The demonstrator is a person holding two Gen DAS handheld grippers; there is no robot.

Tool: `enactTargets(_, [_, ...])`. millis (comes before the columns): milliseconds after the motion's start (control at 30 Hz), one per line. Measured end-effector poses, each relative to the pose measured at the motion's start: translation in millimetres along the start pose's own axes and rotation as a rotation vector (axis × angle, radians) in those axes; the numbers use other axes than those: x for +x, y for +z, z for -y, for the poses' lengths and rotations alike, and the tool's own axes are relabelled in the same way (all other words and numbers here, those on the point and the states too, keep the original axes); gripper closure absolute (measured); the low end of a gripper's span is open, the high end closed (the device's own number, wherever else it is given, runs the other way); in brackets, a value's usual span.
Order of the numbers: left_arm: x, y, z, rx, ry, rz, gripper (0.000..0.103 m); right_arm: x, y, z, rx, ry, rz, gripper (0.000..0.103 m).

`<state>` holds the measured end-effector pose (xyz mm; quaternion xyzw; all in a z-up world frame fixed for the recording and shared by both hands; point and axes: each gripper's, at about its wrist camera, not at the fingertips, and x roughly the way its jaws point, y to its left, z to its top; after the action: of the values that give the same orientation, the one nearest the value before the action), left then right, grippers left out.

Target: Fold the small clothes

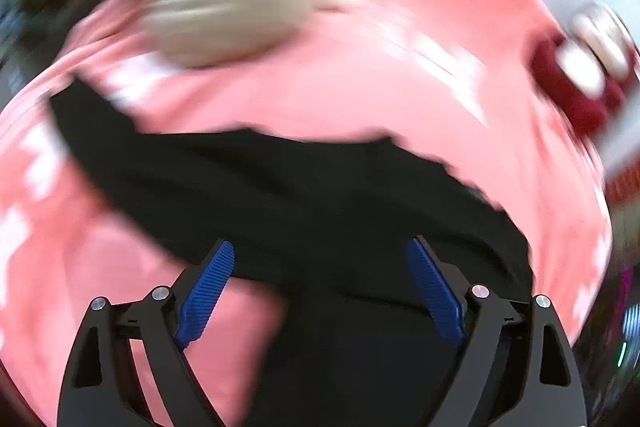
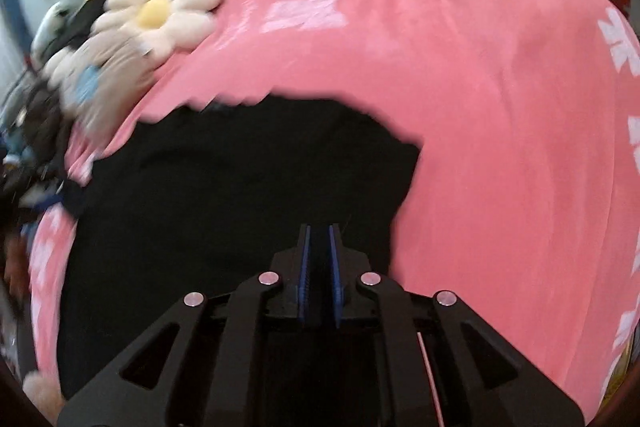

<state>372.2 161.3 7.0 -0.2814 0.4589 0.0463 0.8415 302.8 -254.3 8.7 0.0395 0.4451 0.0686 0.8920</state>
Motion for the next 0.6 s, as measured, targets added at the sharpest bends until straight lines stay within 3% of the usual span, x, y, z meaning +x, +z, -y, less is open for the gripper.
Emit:
enactTargets(200, [-9, 30, -142, -0.434, 0.072, 0.059, 0.017, -19, -65, -41, -0.038, 0.019, -0.075, 0.094])
enactTargets(300, [3, 40, -175, -0.535, 0.096, 0.068, 0.017, -23, -83, -60, -0.027, 0.060, -0.113, 0.092])
enactTargets(400, [22, 48, -190, -0.594, 0.060, 0.051, 0.021, -27, -95, -80, -0.034, 0.080, -0.145, 0.086])
enactTargets(467, [27, 45, -200, -0.644, 0.029, 0.049, 0.042, -29, -101, -87, -0.038, 0.081, -0.152, 0.078])
enactTargets(500, [31, 47, -201, -0.646, 0.033, 0.046, 0.062, -31, -103, -90, -0.033, 0.085, -0.155, 0.076])
enactTargets(533, [32, 51, -203, -0.632, 0.038, 0.047, 0.092, -34, -105, -92, -0.028, 0.087, -0.154, 0.076])
enactTargets(567, [32, 55, -198, -0.614, 0.029, 0.049, 0.101, -36, -105, -92, -0.028, 0.088, -0.152, 0.076])
enactTargets(600, [26, 63, -189, -0.573, -0.004, 0.080, 0.100, -37, -106, -93, -0.029, 0.084, -0.152, 0.076])
